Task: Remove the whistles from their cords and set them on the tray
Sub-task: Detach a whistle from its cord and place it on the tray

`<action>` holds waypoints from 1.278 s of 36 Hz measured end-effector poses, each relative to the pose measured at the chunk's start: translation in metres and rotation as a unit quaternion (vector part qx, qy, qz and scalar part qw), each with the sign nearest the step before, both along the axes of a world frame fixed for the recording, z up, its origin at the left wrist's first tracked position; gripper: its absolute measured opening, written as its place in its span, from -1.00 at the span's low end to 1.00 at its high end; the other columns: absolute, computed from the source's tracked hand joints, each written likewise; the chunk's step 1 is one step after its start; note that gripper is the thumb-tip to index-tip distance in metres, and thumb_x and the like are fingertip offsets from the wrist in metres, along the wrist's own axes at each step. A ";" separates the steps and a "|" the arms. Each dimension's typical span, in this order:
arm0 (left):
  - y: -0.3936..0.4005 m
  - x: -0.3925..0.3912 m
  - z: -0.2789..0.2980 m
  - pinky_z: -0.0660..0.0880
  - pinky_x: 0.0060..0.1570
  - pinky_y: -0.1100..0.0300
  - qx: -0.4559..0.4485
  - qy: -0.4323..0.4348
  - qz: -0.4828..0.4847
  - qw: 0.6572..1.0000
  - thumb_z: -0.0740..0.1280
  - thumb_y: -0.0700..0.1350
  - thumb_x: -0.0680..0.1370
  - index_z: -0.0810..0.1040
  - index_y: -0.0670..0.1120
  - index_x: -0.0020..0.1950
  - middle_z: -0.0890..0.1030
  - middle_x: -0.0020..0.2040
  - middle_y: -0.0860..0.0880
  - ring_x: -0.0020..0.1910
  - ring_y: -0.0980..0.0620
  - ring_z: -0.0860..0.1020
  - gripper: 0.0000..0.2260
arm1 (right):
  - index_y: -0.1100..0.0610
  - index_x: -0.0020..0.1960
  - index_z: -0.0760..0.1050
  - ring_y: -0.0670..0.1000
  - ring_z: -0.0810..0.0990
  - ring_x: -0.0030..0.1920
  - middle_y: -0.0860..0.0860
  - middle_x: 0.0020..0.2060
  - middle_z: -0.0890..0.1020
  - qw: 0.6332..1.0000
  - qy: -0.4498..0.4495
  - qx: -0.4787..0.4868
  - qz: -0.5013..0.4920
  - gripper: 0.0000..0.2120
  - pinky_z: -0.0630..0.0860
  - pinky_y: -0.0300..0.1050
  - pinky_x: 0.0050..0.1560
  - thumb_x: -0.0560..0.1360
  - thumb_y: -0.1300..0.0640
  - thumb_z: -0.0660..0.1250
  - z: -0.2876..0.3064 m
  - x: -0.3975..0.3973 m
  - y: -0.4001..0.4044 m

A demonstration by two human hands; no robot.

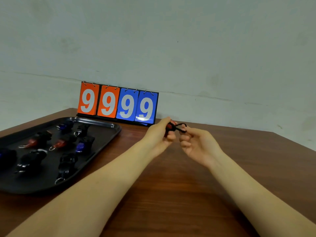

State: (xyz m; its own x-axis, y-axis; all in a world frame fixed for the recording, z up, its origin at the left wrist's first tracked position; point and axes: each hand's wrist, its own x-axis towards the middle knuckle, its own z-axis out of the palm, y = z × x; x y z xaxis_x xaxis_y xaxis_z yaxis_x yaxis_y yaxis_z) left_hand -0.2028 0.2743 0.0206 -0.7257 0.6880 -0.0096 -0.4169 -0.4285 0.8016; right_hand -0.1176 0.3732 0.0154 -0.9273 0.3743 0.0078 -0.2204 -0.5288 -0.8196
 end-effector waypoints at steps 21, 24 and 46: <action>-0.015 -0.001 0.005 0.48 -0.35 0.28 -0.035 0.115 -0.065 0.991 0.21 -0.25 0.60 0.50 -0.25 -0.07 0.49 -0.12 -0.17 -0.29 0.03 0.42 -0.88 | 0.12 -0.06 0.53 -0.10 0.46 -0.21 -0.06 -0.19 0.54 0.642 0.061 0.722 -0.253 -0.95 0.33 -0.38 -0.24 0.53 0.24 0.31 -0.005 0.008 0.005; -0.011 -0.004 0.005 0.53 -0.32 0.23 -0.100 0.228 -0.017 0.968 0.26 -0.20 0.61 0.51 -0.24 0.05 0.53 -0.10 -0.16 -0.36 0.06 0.47 -0.89 | 0.12 -0.07 0.54 -0.21 0.45 -0.21 -0.13 -0.20 0.50 0.612 0.071 0.738 -0.276 -0.95 0.32 -0.45 -0.21 0.53 0.23 0.32 -0.003 0.010 0.007; 0.002 0.003 -0.014 0.44 -0.40 0.28 -0.120 0.220 -0.026 0.968 0.40 -0.06 0.53 0.50 -0.15 -0.06 0.53 -0.22 -0.06 -0.38 0.10 0.43 -0.82 | 0.28 -0.07 0.54 -0.09 0.50 -0.36 0.05 -0.33 0.55 0.997 -0.039 0.062 -0.023 -0.90 0.51 -0.35 -0.44 0.51 0.23 0.31 0.002 0.008 0.006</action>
